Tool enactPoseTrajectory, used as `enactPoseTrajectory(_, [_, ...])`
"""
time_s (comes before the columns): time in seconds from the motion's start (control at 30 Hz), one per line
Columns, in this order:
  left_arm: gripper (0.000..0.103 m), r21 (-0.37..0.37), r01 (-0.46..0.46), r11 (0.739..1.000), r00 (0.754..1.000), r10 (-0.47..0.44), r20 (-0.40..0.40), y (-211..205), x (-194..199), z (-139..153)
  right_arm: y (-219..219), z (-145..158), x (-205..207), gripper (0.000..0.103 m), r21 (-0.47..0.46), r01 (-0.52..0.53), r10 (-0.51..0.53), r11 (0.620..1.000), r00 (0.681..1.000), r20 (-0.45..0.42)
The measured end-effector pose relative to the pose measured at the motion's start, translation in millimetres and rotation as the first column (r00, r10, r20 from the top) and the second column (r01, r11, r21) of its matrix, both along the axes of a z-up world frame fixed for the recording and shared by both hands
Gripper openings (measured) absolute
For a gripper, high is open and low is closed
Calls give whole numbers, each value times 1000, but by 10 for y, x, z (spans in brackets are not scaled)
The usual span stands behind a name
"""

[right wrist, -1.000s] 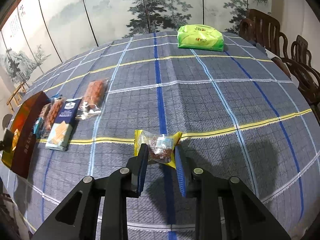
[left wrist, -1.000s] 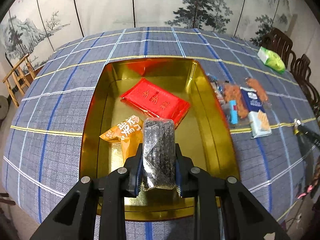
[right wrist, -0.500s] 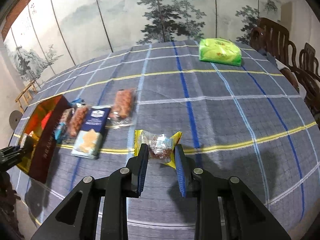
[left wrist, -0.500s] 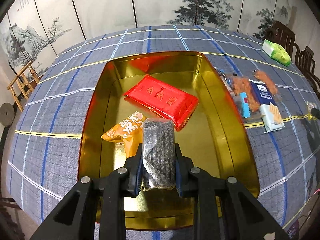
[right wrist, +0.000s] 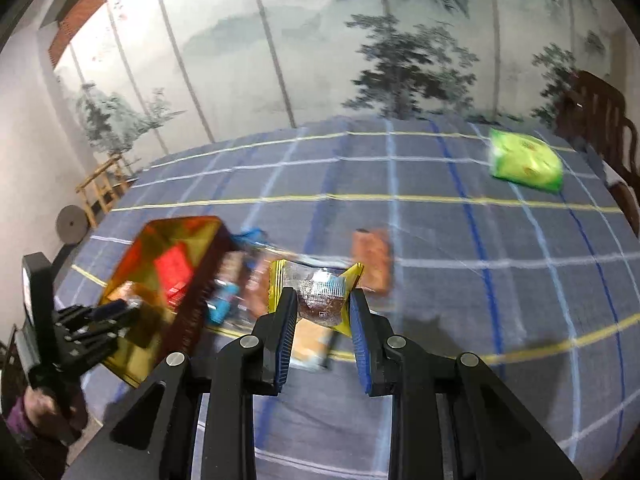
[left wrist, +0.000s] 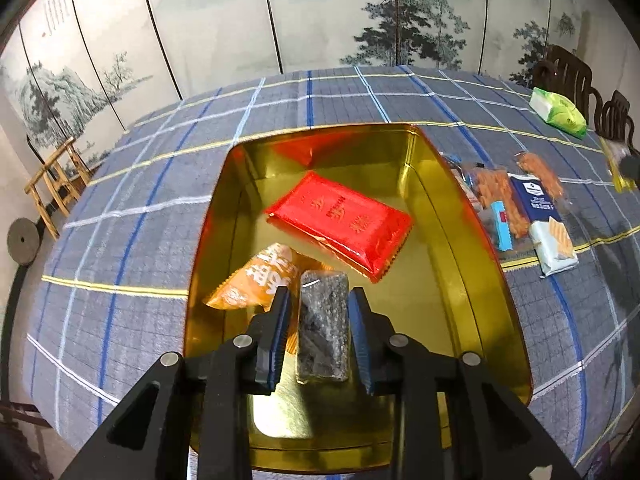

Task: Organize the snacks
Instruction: 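Carry the dark packet into the gold tin and open the left tool, then carry the yellow candy into the gold tin and open the right tool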

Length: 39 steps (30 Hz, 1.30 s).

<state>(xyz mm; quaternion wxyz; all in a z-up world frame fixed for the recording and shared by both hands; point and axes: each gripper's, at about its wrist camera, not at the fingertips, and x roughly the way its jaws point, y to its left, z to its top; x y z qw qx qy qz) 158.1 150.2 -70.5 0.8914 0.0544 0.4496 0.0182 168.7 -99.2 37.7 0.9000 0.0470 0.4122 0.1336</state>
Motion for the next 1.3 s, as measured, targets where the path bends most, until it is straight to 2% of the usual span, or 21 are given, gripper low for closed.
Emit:
enactPoseTrajectory(0.3, [45,53,-2,999,999,-1,54,41,-90,96,709,31,219,27,36,-133,134,990,991,-14])
enactPoseTrajectory(0.47, [63,64,-10,998,996,5,85,110,-130,163,1067,-22,326,27,42,-193,195,980,980,-35])
enactPoseTrajectory(0.57, [72,46,-14,999,995,9,101,173,-156,203,1275,-82,403,27,46,-226,228,973,972,-54])
enactPoseTrajectory(0.87, [75,1,-41,999,996,41,78,402,-194,207,1794,-444,668,27,53,-288,293,956,943,-161])
enactPoseTrajectory(0.97, [81,-21,-72,997,994,73,85,540,-254,241,1946,-556,766,27,57,-294,299,954,935,-188])
enactPoseTrajectory(1.03, [81,-44,-90,995,992,94,85,625,-300,256,2029,-608,834,27,65,-296,303,953,931,-204])
enactPoseTrajectory(1.17, [81,-73,-113,991,990,119,76,741,-362,271,2177,-681,909,28,63,-300,306,952,926,-223])
enactPoseTrajectory(1.3, [81,-69,-119,990,989,124,74,751,-400,273,2301,-738,950,30,53,-295,299,954,927,-225])
